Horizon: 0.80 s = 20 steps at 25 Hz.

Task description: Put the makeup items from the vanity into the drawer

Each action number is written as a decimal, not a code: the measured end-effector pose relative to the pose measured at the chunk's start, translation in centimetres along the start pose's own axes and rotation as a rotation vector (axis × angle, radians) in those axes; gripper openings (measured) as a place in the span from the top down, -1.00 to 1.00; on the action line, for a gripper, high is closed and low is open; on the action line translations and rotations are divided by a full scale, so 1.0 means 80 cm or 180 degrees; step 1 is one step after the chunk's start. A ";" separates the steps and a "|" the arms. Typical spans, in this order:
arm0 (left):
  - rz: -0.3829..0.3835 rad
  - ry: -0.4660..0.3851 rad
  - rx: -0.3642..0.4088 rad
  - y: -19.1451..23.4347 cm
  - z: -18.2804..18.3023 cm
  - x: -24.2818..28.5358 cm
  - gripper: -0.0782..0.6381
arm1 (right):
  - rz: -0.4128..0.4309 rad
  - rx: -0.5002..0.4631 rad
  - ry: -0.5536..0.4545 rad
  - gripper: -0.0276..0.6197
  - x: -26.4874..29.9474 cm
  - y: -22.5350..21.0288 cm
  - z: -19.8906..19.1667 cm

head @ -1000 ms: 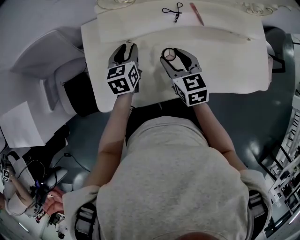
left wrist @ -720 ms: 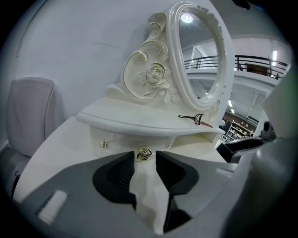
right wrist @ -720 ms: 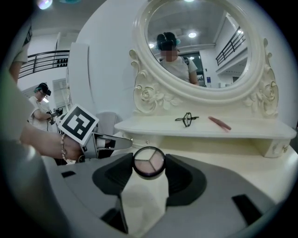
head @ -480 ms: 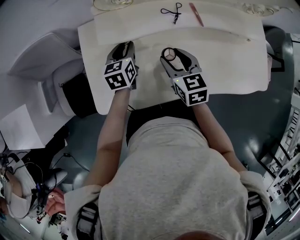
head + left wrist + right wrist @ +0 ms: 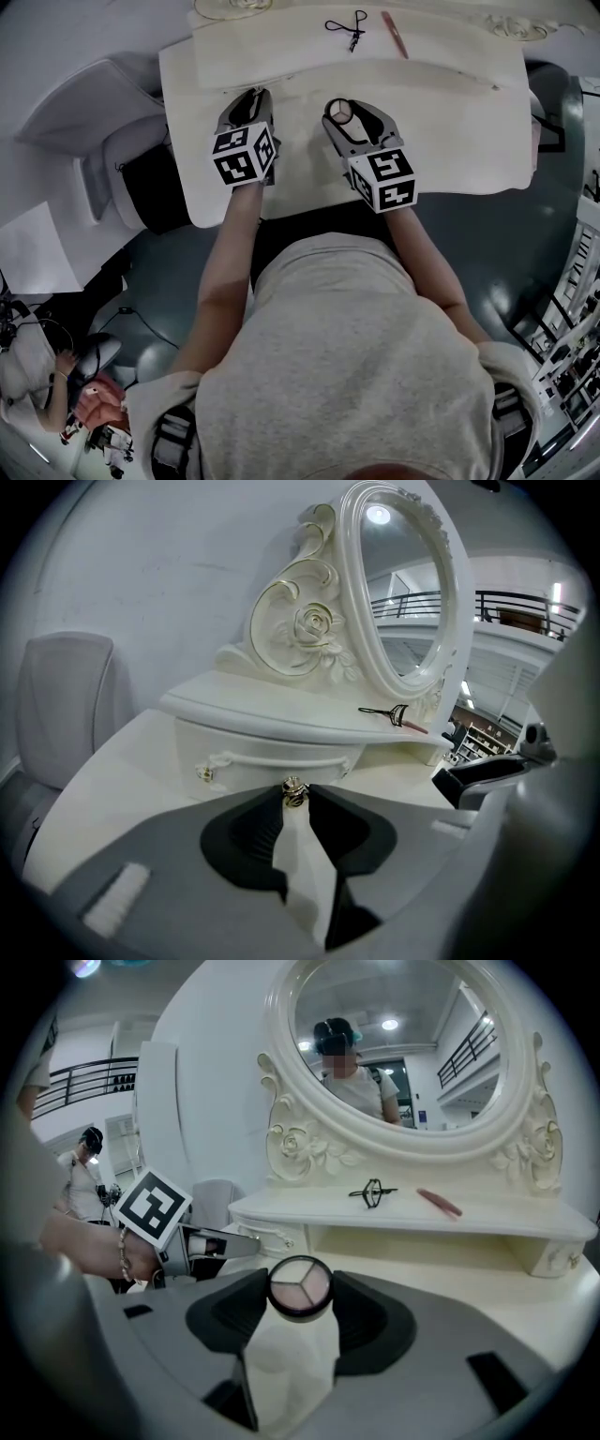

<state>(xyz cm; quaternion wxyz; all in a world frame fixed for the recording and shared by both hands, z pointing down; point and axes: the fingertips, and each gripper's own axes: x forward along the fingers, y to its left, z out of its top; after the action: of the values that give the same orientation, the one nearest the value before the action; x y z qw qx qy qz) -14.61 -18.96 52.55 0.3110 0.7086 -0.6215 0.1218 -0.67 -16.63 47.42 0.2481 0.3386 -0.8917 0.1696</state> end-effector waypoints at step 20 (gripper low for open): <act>-0.0073 0.0052 -0.0036 -0.018 -0.039 -0.037 0.52 | 0.0156 -0.0177 -0.0056 0.22 0.000 0.026 0.013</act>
<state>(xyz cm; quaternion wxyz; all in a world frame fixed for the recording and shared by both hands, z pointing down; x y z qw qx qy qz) -13.14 -14.63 52.90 0.3215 0.7129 -0.6115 0.1204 -2.44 -15.60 46.31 0.2452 0.3111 -0.9062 0.1478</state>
